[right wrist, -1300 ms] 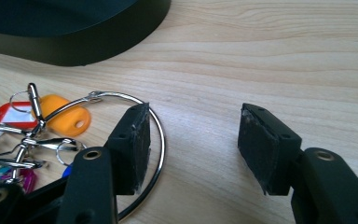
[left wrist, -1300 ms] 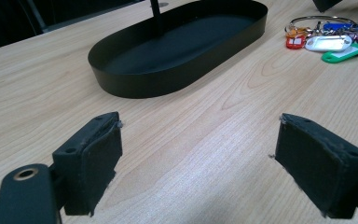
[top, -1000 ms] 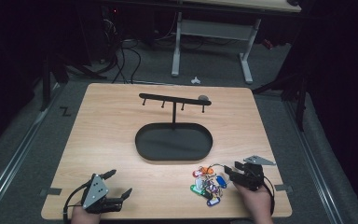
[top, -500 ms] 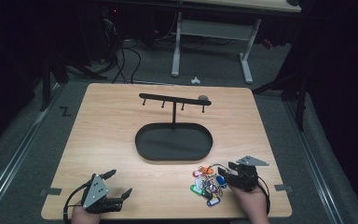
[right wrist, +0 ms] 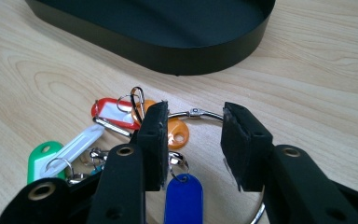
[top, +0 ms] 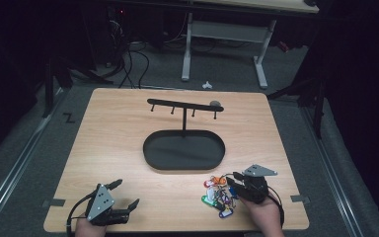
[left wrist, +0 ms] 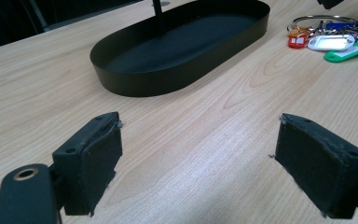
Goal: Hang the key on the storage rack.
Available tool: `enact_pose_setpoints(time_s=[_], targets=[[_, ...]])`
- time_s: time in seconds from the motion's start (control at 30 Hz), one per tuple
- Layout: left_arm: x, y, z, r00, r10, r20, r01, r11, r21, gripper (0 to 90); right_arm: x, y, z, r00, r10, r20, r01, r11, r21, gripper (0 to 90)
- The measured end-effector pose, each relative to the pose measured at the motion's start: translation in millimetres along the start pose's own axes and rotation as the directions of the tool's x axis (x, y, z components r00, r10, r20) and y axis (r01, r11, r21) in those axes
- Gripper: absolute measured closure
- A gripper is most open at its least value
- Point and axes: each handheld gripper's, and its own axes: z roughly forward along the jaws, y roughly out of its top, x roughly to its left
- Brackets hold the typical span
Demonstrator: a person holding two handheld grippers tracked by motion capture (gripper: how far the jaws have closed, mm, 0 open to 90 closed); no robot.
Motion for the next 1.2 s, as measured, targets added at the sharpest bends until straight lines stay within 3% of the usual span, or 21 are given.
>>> enact_pose_setpoints(time_s=[0.2,0.23,0.33,0.57,0.6,0.63,0.67,0.73,0.77,0.87,0.97,1.13,1.2], targets=[[0.4,0.0,-0.7,1.0,0.001,-0.004,-0.001,1.0,-0.004,15.0,0.3,3.3,-1.1,0.9996,-0.029,-0.004,0.03,0.998,0.064,59.6],[0.6,0.1,-1.5,1.0,0.0,-0.002,0.0,1.0,-0.006,15.0,0.1,4.8,0.8,0.9991,-0.036,-0.02,0.038,0.995,0.094,57.6],[1.1,-0.1,-2.4,1.0,0.0,0.0,0.0,1.0,-0.004,15.0,-1.9,6.7,4.9,0.999,-0.026,-0.036,0.031,0.992,0.125,54.6],[1.2,0.1,-2.7,1.0,0.003,-0.001,-0.003,1.0,-0.007,15.0,-8.0,15.5,9.2,0.9979,-0.064,-0.007,0.065,0.98,0.186,47.6],[0.8,0.3,-2.5,1.0,0.003,0.0,-0.003,1.0,-0.007,15.0,-9.0,18.7,11.0,0.9947,-0.102,-0.01,0.102,0.97,0.222,47.1],[0.8,0.3,-2.5,1.0,0.003,0.0,-0.003,1.0,-0.007,15.0,-9.0,18.7,11.0,0.9947,-0.102,-0.01,0.102,0.97,0.222,47.1],[0.4,0.5,-2.3,1.0,0.006,0.001,-0.006,1.0,-0.006,15.0,-8.6,21.1,12.2,0.9885,-0.151,-0.008,0.148,0.955,0.257,45.3],[0.4,0.7,-2.4,1.0,0.007,0.002,-0.007,1.0,-0.005,15.0,-8.3,23.0,13.0,0.983,-0.184,-0.005,0.177,0.94,0.29,44.3],[0.3,0.7,-2.5,1.0,0.007,0.002,-0.007,1.0,-0.005,15.0,-8.3,23.0,13.0,0.983,-0.184,-0.005,0.177,0.94,0.29,44.3],[0.1,0.6,-2.9,1.0,0.007,0.001,-0.007,0.9999,-0.007,15.0,-7.8,29.2,13.1,0.971,-0.239,-0.007,0.227,0.911,0.345,42.8],[0.3,0.6,-3.1,1.0,0.006,0.001,-0.006,1.0,-0.007,15.0,-8.0,33.3,12.0,0.9703,-0.241,-0.015,0.23,0.904,0.36,42.9],[0.3,0.6,-2.6,1.0,0.007,0.002,-0.007,1.0,-0.004,15.0,-9.4,47.1,16.0,0.9598,-0.277,-0.043,0.269,0.868,0.418,39.8],[0.1,0.5,-2.2,1.0,0.006,0.0,-0.006,1.0,-0.006,15.0,-9.6,49.2,17.1,0.9571,-0.285,-0.051,0.279,0.863,0.422,39.8]])
